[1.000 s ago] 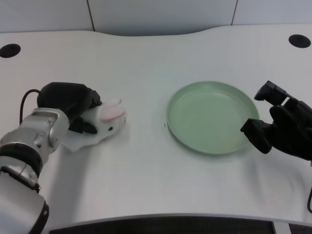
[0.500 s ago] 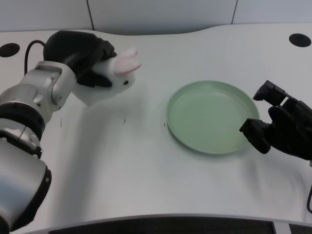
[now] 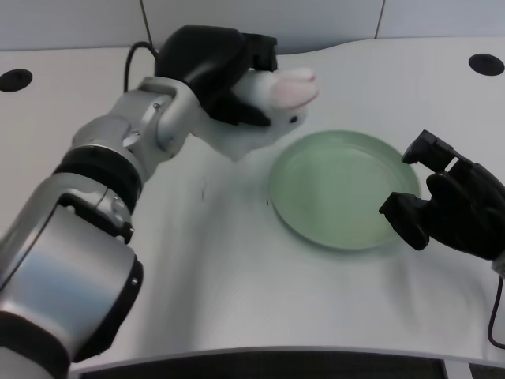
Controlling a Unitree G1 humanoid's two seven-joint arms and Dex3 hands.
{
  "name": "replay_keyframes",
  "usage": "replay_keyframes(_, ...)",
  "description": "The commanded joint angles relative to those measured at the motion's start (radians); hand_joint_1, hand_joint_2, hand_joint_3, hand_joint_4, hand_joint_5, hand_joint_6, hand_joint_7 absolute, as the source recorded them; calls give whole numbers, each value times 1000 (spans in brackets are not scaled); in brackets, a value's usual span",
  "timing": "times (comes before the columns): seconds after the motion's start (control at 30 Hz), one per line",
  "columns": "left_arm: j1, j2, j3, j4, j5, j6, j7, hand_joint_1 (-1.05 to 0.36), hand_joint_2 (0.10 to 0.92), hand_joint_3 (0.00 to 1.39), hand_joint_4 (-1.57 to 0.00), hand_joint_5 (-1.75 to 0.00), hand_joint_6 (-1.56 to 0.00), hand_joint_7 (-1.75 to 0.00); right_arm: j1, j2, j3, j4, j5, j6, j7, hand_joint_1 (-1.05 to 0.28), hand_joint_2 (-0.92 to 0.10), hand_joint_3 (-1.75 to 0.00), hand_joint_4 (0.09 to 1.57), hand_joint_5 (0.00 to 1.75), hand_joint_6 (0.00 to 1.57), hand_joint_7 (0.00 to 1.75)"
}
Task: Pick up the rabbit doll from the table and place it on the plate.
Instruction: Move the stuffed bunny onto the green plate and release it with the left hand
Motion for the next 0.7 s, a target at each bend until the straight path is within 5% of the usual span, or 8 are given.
replay_keyframes(0.03,14,-52,12,-6,-26,-22,-29,-584,921,310,-865,-1745,-652,-1741,6,-1,3,-13,0,-16,4,-565,-920,-81,1023,1746,774,1746)
replay_keyframes(0.47,48,-135,-52,-6,8,-31,-14,-571,921,281,-891,-1746,-662,-1746,3,5,10,-16,3,-3,18,-605,-896,-43,1051,1746,815,1746)
replay_keyframes(0.7,70,-146,-108,1,62,-4,39,-571,921,330,-896,-1746,-653,-1730,7,18,8,-17,7,-7,20,-597,-906,-36,1040,1746,802,1746)
